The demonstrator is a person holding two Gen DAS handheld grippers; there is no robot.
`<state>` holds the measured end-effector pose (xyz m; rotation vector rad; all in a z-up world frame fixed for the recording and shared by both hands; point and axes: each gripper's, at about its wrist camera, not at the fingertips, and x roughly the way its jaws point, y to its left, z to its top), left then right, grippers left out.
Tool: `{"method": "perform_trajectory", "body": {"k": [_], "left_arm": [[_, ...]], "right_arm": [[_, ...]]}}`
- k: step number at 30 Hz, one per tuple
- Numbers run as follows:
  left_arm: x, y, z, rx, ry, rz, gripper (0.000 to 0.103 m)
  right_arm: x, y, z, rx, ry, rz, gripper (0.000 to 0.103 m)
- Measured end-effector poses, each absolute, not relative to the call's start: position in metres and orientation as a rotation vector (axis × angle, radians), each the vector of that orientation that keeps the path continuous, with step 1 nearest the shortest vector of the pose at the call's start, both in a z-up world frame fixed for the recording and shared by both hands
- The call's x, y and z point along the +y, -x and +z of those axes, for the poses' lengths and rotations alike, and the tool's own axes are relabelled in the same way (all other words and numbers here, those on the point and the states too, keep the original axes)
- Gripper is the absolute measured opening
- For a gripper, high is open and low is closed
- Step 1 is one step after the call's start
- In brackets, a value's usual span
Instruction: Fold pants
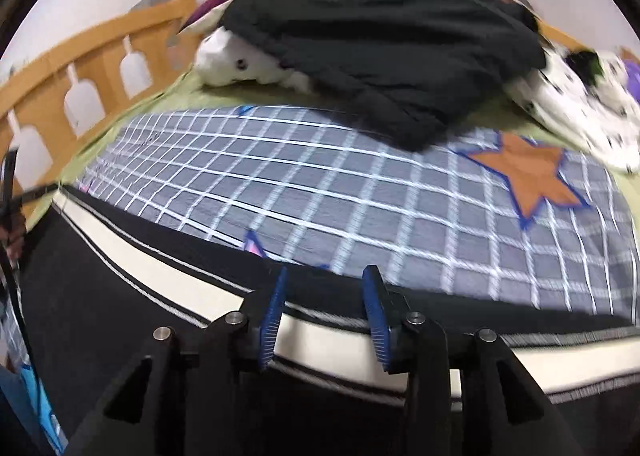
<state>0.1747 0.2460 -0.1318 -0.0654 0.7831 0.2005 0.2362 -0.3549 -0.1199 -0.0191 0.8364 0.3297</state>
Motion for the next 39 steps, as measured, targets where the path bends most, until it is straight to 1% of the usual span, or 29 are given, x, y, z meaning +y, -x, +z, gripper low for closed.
{"method": "perform_trajectory", "body": {"k": [2, 4, 5, 7, 11, 13, 15, 17, 19, 20, 23, 27, 32, 34, 35, 37, 39], "left_arm": [[0.242, -0.183, -0.145, 0.825, 0.093, 0.166, 0.071], [0.242, -0.198, -0.167, 0.876, 0.088, 0.212, 0.071], [0.243, -0.204, -0.174, 0.888, 0.086, 0.222, 0.071], [0.238, -0.206, -0.173, 0.877, 0.068, 0.237, 0.075], [0.232, -0.205, -0.171, 0.895, 0.038, 0.257, 0.075], [0.234, -0.200, -0.165, 0.903, 0.074, 0.250, 0.075], [0.234, -0.189, -0.153, 0.902, 0.118, 0.240, 0.075], [0.228, -0.171, -0.135, 0.878, 0.137, 0.222, 0.074], [0.221, -0.155, -0.117, 0.841, 0.133, 0.203, 0.074], [0.216, -0.148, -0.110, 0.827, 0.129, 0.195, 0.074], [0.195, -0.110, -0.081, 0.786, 0.177, 0.155, 0.073], [0.171, -0.074, -0.047, 0.765, 0.200, 0.055, 0.073], [0.142, -0.029, 0.022, 0.665, 0.134, -0.013, 0.073], [0.133, -0.013, 0.049, 0.634, 0.116, -0.042, 0.073], [0.128, -0.006, 0.058, 0.624, 0.115, -0.060, 0.073], [0.124, 0.003, 0.065, 0.621, 0.127, -0.091, 0.077], [0.122, 0.008, 0.059, 0.625, 0.145, -0.108, 0.078]], "right_arm": [[-0.365, -0.239, -0.131, 0.864, 0.022, 0.285, 0.039], [-0.369, -0.256, -0.159, 0.947, 0.038, 0.245, 0.035], [-0.374, -0.257, -0.162, 0.937, 0.021, 0.248, 0.035], [-0.380, -0.262, -0.159, 0.916, -0.020, 0.246, 0.034], [-0.378, -0.268, -0.160, 0.911, -0.032, 0.217, 0.034], [-0.380, -0.266, -0.154, 0.932, -0.116, 0.179, 0.034], [-0.380, -0.258, -0.143, 0.935, -0.192, 0.179, 0.035], [-0.374, -0.240, -0.126, 0.907, -0.195, 0.164, 0.036], [-0.369, -0.218, -0.106, 0.857, -0.173, 0.110, 0.052], [-0.367, -0.206, -0.095, 0.845, -0.174, 0.087, 0.053], [-0.360, -0.175, -0.066, 0.845, -0.182, 0.101, 0.053], [-0.342, -0.127, -0.013, 0.754, -0.130, 0.063, 0.053], [-0.318, -0.084, 0.044, 0.742, -0.155, 0.104, 0.054], [-0.307, -0.066, 0.061, 0.707, -0.149, 0.109, 0.063], [-0.303, -0.059, 0.065, 0.697, -0.147, 0.104, 0.064], [-0.292, -0.045, 0.067, 0.671, -0.155, 0.118, 0.065], [-0.282, -0.038, 0.062, 0.673, -0.146, 0.145, 0.068]]}}
